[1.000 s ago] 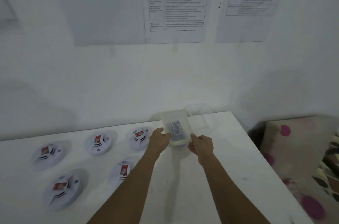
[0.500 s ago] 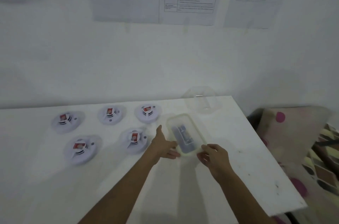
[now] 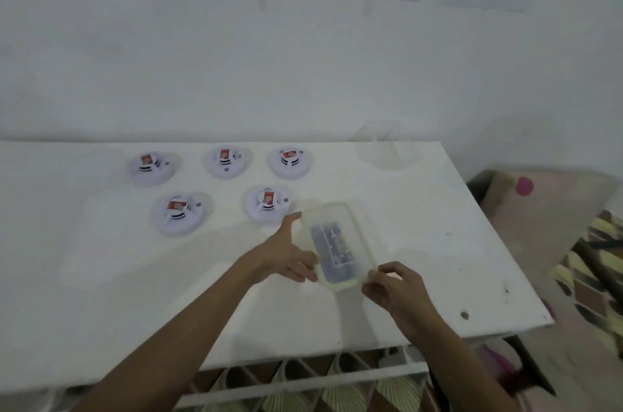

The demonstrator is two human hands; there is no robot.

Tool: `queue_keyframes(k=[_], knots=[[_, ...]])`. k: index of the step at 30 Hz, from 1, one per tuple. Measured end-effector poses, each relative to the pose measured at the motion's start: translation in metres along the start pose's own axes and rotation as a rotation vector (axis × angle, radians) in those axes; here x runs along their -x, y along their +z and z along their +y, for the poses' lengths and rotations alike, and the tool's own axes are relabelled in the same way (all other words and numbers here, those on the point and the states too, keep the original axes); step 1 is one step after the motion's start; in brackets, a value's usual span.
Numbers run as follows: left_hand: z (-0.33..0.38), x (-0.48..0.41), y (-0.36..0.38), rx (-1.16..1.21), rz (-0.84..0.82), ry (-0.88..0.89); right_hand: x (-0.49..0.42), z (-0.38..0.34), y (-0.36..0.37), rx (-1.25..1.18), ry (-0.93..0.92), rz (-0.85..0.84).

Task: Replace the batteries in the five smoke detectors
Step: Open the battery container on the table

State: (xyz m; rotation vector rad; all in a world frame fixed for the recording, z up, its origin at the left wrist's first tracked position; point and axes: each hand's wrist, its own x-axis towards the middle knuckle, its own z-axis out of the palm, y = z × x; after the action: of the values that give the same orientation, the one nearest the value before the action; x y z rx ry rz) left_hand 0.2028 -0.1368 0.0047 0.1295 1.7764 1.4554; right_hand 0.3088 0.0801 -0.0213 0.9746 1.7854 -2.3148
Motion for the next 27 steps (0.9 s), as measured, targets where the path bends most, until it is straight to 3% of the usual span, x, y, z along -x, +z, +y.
queue_keyframes(k=[5,11,15,18,23,27], knots=[[-0.027,0.026,-0.006,0.022,0.216,0.013,0.01,0.004,0.009,0.12,0.021,-0.117],[-0.063,0.052,-0.031,-0.151,0.579,0.119,0.007,-0.004,0.03,0.34,0.0,-0.216],[-0.075,0.071,-0.047,-0.049,0.699,0.13,0.003,-0.005,0.051,0.409,-0.038,-0.239],[-0.081,0.086,-0.057,-0.026,0.696,0.116,0.002,-0.003,0.068,0.42,-0.054,-0.275],[-0.088,0.104,-0.079,-0.111,0.455,-0.038,0.005,0.007,0.098,0.441,-0.078,-0.305],[-0.091,0.114,-0.091,-0.035,0.348,-0.106,0.006,0.012,0.112,0.431,-0.094,-0.318]])
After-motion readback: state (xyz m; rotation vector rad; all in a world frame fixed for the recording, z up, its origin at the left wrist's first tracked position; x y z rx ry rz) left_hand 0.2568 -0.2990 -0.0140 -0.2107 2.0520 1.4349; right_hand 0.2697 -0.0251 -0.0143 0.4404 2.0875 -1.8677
